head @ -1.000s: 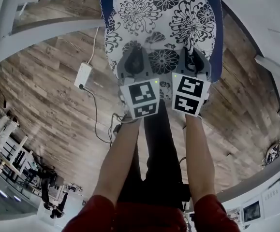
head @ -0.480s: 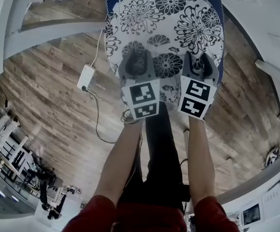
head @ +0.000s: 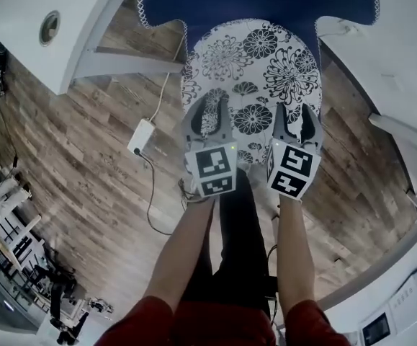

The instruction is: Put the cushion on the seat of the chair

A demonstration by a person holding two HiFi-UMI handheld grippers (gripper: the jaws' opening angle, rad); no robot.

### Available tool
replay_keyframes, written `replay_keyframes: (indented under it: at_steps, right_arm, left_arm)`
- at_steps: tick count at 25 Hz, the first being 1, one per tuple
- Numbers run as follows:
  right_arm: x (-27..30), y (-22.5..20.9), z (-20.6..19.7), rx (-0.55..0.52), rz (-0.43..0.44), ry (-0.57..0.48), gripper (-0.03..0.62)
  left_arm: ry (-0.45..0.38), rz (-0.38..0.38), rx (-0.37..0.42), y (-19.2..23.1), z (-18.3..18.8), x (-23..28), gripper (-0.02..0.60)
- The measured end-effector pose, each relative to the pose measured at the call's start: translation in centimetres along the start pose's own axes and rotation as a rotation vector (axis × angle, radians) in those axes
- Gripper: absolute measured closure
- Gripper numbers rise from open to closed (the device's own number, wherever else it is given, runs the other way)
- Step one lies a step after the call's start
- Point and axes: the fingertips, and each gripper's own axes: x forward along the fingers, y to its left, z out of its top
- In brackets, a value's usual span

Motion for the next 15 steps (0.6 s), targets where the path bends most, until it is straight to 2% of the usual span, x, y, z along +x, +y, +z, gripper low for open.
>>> replay_keyframes:
  at_steps: [5,11,15]
  right_arm:
    - [-5.1,1.4,7.6,0.023,0.017,-0.139,0.385]
    - [-13.1,2.1,15.7,0.038,0.012,-0.279,0.385]
    - [-18.2,2.7,21.2,0.033,0.014,-0.403,0.385]
  left_arm:
    - [-0.118,-0.002,-0.016,1.5,7.1,-4.8,0.445]
    - [-0.264,-0.033,-0.017,2.5,15.9,-12.8,0.445]
    - [-0.393,-0.058,0.000,2.9,22.1,-17.6,0.445]
